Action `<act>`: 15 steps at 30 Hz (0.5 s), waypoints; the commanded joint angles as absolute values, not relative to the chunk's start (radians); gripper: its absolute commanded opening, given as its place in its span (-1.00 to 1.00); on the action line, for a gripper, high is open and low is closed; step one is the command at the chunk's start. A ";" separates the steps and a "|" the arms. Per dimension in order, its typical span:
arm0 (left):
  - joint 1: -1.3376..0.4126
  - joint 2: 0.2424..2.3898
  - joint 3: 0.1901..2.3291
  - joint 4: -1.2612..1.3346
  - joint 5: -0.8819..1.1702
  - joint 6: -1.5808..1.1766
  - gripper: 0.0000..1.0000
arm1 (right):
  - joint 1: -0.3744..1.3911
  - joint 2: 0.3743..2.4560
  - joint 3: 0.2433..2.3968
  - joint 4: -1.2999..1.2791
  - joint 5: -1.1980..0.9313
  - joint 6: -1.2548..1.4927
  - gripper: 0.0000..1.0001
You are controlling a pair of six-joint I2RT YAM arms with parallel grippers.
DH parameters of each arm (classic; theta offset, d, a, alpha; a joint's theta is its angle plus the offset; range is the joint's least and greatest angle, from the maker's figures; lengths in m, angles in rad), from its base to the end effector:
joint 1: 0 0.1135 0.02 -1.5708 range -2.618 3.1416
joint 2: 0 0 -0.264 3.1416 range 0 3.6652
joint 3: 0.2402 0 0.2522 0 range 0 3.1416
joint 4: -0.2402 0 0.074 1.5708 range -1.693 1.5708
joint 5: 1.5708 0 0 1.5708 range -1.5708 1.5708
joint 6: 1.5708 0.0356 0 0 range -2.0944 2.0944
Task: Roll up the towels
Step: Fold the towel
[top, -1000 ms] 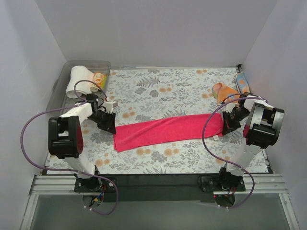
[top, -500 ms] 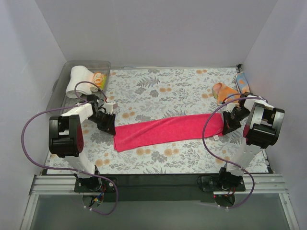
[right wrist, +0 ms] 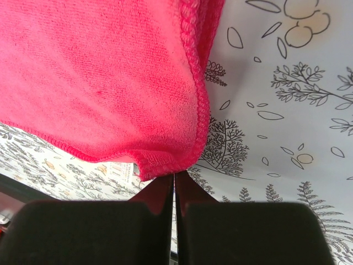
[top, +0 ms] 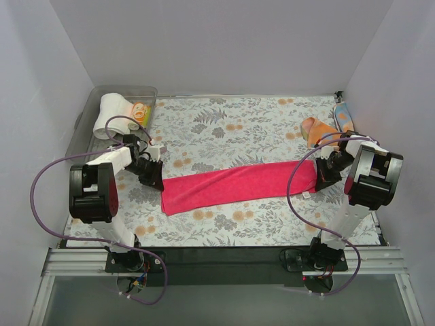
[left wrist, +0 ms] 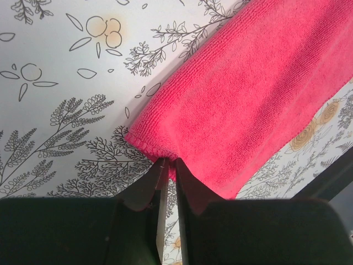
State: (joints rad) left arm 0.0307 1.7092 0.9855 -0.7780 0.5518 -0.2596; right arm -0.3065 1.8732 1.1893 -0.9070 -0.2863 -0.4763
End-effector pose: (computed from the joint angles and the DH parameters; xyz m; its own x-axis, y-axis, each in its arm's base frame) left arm 0.2874 -0.0098 0.1537 -0.9663 -0.2484 0.0675 -0.2462 0.8159 -0.5232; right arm 0.3122 -0.0882 0.1491 -0.9823 -0.1504 -0.1116 -0.1750 0.9496 0.2601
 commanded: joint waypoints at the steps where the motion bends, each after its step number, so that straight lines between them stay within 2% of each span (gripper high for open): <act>1: 0.029 1.684 0.994 -0.749 0.580 -0.265 -0.82 | -0.311 1.884 1.216 -0.914 -0.276 -0.492 -0.97; 4: 0.029 1.684 0.997 -0.749 0.551 -0.268 -0.99 | -0.311 1.884 1.216 -0.914 -0.270 -0.495 -0.97; 15: 0.029 1.658 1.003 -0.735 0.448 -0.265 -1.00 | -0.327 1.893 1.227 -0.914 -0.242 -0.512 -0.97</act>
State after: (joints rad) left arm 0.0303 1.7073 0.9855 -0.7586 0.4866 -0.2668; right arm -0.3115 1.8744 1.1919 -0.9100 -0.2737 -0.4812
